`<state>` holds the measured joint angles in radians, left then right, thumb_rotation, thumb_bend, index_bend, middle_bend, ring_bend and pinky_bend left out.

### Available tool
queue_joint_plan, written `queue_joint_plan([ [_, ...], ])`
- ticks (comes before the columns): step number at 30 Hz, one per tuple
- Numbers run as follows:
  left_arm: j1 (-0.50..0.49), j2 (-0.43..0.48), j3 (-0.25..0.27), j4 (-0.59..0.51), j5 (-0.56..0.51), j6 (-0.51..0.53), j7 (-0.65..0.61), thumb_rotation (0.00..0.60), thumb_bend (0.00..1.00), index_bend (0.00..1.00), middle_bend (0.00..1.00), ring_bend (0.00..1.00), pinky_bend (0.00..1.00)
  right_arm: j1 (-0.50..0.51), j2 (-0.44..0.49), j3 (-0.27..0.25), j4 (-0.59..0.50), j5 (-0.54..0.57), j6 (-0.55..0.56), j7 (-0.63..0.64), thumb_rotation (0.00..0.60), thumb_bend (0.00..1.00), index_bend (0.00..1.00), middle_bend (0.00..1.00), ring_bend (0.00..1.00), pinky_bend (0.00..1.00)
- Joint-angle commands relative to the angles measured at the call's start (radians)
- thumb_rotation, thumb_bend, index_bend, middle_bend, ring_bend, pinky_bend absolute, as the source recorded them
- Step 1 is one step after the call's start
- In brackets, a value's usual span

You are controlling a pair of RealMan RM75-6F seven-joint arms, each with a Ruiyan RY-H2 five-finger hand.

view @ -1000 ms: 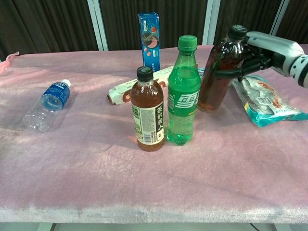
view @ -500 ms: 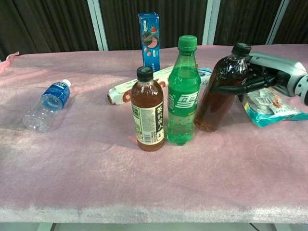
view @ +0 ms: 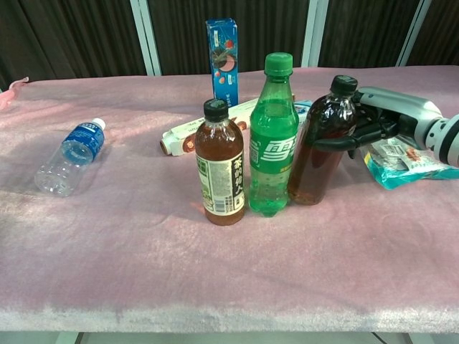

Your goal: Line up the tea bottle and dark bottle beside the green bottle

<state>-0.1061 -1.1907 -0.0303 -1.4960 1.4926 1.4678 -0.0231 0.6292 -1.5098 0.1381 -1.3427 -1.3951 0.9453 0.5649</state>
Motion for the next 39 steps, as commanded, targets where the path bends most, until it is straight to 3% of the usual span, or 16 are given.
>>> queue_joint_plan([
  [1, 0.0, 0.0, 0.0, 0.0, 0.001, -0.001, -0.001, 0.6, 0.3, 0.0, 0.01, 0.0, 0.0, 0.004, -0.005, 0.006, -0.004, 0.012, -0.013, -0.002, 0.6, 0.37, 1.0, 0.66, 0.61, 0.71],
  [28, -0.002, 0.001, 0.0, 0.001, 0.001, -0.011, -0.008, 0.6, 0.3, 0.0, 0.01, 0.0, 0.0, 0.003, -0.011, -0.001, -0.01, 0.023, -0.03, -0.081, 0.6, 0.37, 0.95, 0.66, 0.61, 0.7],
  [33, -0.002, 0.002, 0.0, 0.0, 0.001, -0.012, -0.01, 0.6, 0.3, 0.0, 0.01, 0.0, 0.0, 0.003, -0.01, -0.008, -0.01, 0.004, -0.023, -0.079, 0.6, 0.37, 0.84, 0.65, 0.58, 0.68],
  [39, -0.002, 0.003, 0.0, 0.001, 0.002, -0.011, -0.014, 0.6, 0.3, 0.0, 0.01, 0.0, 0.0, -0.001, -0.007, -0.019, -0.001, -0.017, -0.014, -0.074, 0.6, 0.37, 0.54, 0.45, 0.44, 0.56],
])
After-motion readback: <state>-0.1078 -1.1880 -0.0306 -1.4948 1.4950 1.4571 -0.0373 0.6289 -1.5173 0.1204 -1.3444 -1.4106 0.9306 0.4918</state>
